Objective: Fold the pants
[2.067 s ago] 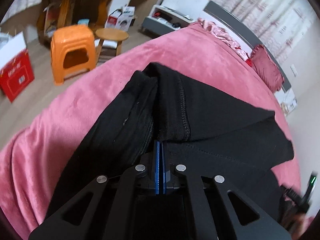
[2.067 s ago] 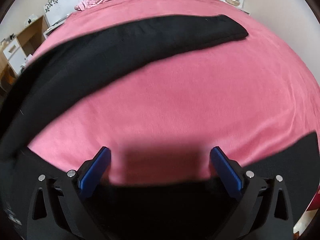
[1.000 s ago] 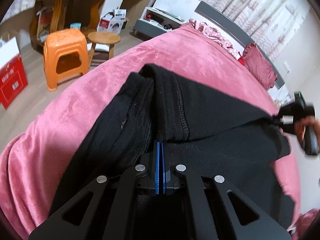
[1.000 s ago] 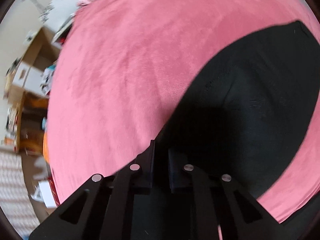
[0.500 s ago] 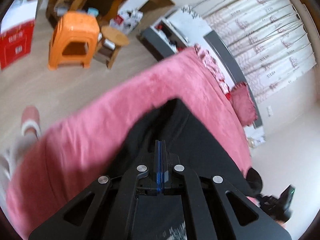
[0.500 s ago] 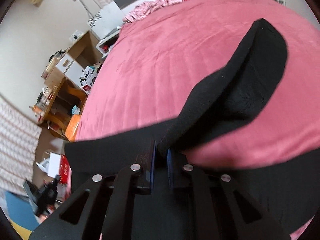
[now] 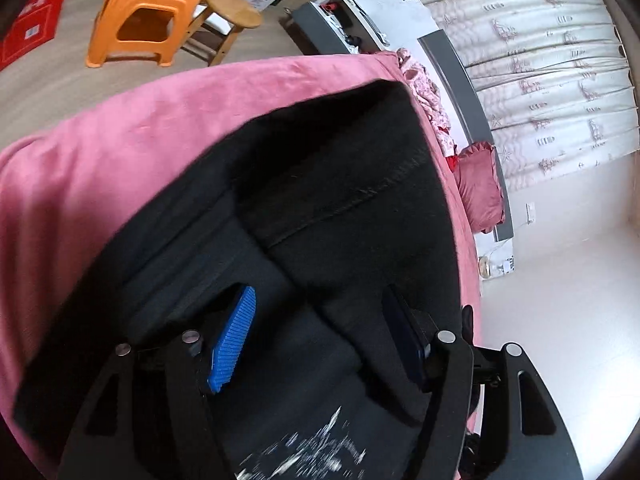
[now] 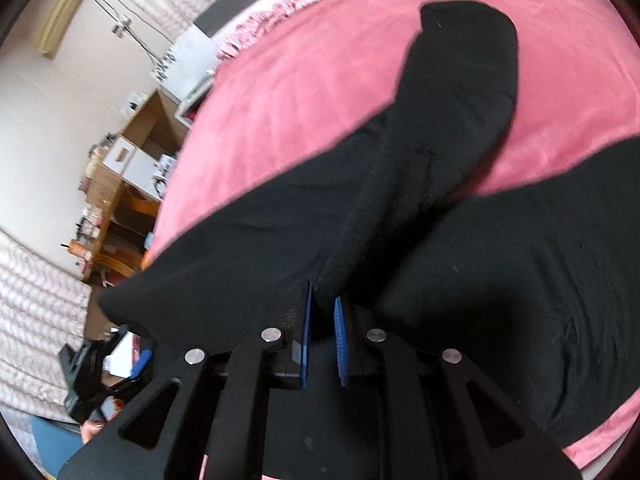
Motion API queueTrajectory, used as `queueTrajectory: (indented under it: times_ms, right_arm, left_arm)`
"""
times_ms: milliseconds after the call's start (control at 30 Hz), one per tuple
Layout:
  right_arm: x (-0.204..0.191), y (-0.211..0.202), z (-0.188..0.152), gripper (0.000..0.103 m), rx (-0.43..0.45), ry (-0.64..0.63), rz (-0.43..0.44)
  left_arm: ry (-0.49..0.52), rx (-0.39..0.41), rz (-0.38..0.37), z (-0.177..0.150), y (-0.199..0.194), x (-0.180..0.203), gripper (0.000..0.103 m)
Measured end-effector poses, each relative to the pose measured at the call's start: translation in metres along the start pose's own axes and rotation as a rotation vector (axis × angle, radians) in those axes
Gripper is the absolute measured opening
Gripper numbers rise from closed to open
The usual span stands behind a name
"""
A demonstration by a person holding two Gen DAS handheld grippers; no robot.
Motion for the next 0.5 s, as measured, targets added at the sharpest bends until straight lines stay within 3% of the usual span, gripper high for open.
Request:
queueTrajectory:
  times_ms: [33, 100, 167, 233, 300, 433, 467, 500]
  right_arm:
    - [-0.003, -0.004, 0.004, 0.01, 0.016, -0.007, 0.005]
    - [-0.009, -0.011, 0.012, 0.01, 0.042, -0.023, 0.012]
    - [-0.014, -0.014, 0.017, 0.01, 0.05, -0.035, 0.018]
    - [-0.018, -0.01, 0.02, 0.01, 0.053, -0.048, 0.01]
    - [-0.02, -0.002, 0.021, 0.01, 0.049, -0.052, -0.001]
    - [-0.024, 0.016, 0.024, 0.01, 0.022, -0.028, -0.007]
    - [-0.025, 0.018, 0.025, 0.01, 0.022, -0.03, -0.01]
    - [-0.027, 0.016, 0.027, 0.01, 0.03, -0.039, -0.013]
  left_arm:
    - [0.007, 0.016, 0.013, 0.005, 0.004, 0.001, 0.064]
    - [0.023, 0.096, 0.129, 0.024, 0.004, -0.006, 0.064]
    - [-0.014, 0.146, 0.132, 0.04, 0.006, -0.011, 0.064]
    - [-0.029, 0.128, 0.144, 0.047, 0.01, -0.014, 0.064]
    - [0.008, 0.1, 0.162, 0.05, 0.018, -0.009, 0.051]
    - [0.073, 0.041, 0.21, 0.048, 0.019, -0.01, 0.011]
    - [0.073, 0.033, 0.202, 0.048, 0.018, -0.01, 0.005]
    - [0.074, 0.032, 0.187, 0.049, 0.014, -0.01, 0.005]
Point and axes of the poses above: each gripper's, at about its wrist camera, not at the fingertips, and y roughly the way its jaws point, x to its right, z to its top, the point moved 7 cm from there along y, roughly the way its jaws point, and after that the axes turned 12 degrees about -z, right-handed, at the moved point
